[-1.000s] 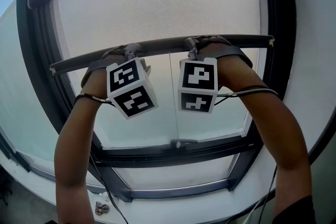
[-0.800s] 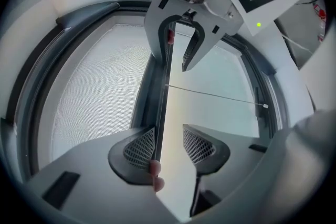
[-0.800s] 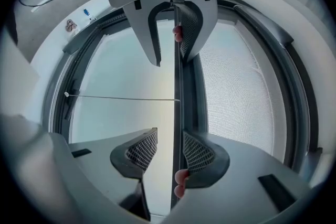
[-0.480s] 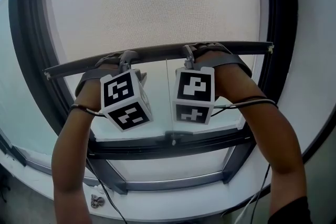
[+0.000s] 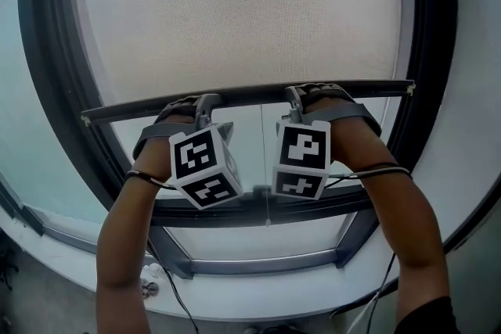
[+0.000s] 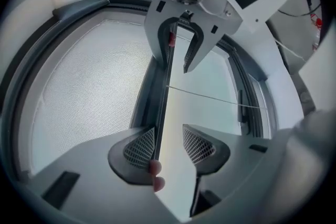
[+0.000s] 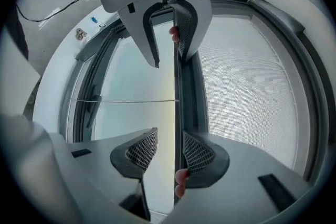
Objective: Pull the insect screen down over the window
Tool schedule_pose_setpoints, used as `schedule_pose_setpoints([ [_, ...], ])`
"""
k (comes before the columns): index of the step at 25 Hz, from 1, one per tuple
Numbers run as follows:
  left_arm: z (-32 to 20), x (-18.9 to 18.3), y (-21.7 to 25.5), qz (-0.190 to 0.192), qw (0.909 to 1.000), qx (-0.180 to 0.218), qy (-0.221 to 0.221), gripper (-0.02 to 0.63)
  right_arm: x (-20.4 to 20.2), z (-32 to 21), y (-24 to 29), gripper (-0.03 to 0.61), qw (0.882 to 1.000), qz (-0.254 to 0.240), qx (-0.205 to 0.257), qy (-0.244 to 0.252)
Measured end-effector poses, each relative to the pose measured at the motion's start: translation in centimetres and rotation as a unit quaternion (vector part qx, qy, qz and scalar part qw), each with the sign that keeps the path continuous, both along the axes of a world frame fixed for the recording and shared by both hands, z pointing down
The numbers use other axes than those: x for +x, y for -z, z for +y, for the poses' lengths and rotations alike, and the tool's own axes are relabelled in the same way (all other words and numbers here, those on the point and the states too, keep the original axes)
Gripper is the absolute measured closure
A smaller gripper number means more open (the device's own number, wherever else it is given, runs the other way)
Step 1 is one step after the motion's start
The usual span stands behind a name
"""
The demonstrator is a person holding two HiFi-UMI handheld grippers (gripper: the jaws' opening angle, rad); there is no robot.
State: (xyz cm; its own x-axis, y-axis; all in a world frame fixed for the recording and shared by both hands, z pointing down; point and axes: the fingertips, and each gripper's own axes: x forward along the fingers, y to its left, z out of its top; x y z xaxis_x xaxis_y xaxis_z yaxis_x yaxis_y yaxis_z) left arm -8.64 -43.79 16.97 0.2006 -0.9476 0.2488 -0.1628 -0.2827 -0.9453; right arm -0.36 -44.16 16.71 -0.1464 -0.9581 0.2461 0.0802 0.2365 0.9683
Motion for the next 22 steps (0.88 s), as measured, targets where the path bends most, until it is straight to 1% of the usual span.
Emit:
schedule_pose_setpoints([
  [2, 0.1, -0.1, -0.2, 0.009, 0.9999, -0.009, -0.003, 0.445, -0.2, 0.1, 0.0, 0.426, 1.0, -0.009, -0.003, 0.003],
  [5, 0.0, -0.2, -1.6, 0.009, 0.9997, -0.023, -0.003, 0.445, -0.4, 0.0, -1.3, 0.426, 0.999, -0.031, -0.019, 0.011],
  [8, 0.0, 0.7, -5.7, 0.001, 0.9994, -0.036, -0.001, 0.445, 0.5, 0.2, -5.5, 0.426, 0.998, -0.039, -0.037, 0.015],
  [10, 0.7, 2.0, -8.9, -0.002, 0.9993, -0.036, -0.002, 0.445, 1.8, 0.8, -8.8, 0.426, 0.998, -0.041, -0.034, 0.016],
  [12, 0.9, 2.3, -10.9, 0.007, 0.9993, -0.038, -0.004, 0.445, 2.0, 1.0, -11.0, 0.426, 0.999, -0.043, -0.028, 0.016],
  [15, 0.6, 1.4, -11.8, 0.029, 0.9982, -0.053, -0.009, 0.445, 1.0, 0.6, -11.8, 0.426, 0.997, -0.066, -0.042, 0.024],
  [17, 0.5, 1.0, -11.9, 0.026, 0.9976, -0.063, -0.01, 0.445, 0.5, 0.5, -11.6, 0.426, 0.994, -0.085, -0.061, 0.027],
  [20, 0.4, 0.7, -12.8, 0.014, 0.9957, -0.091, -0.009, 0.445, 0.3, 0.6, -12.3, 0.428, 0.993, -0.071, -0.09, 0.025],
  [22, 0.4, 0.5, -13.3, 0.01, 0.9951, -0.099, -0.005, 0.445, 0.1, 0.7, -12.7, 0.428, 0.993, -0.065, -0.1, 0.027],
])
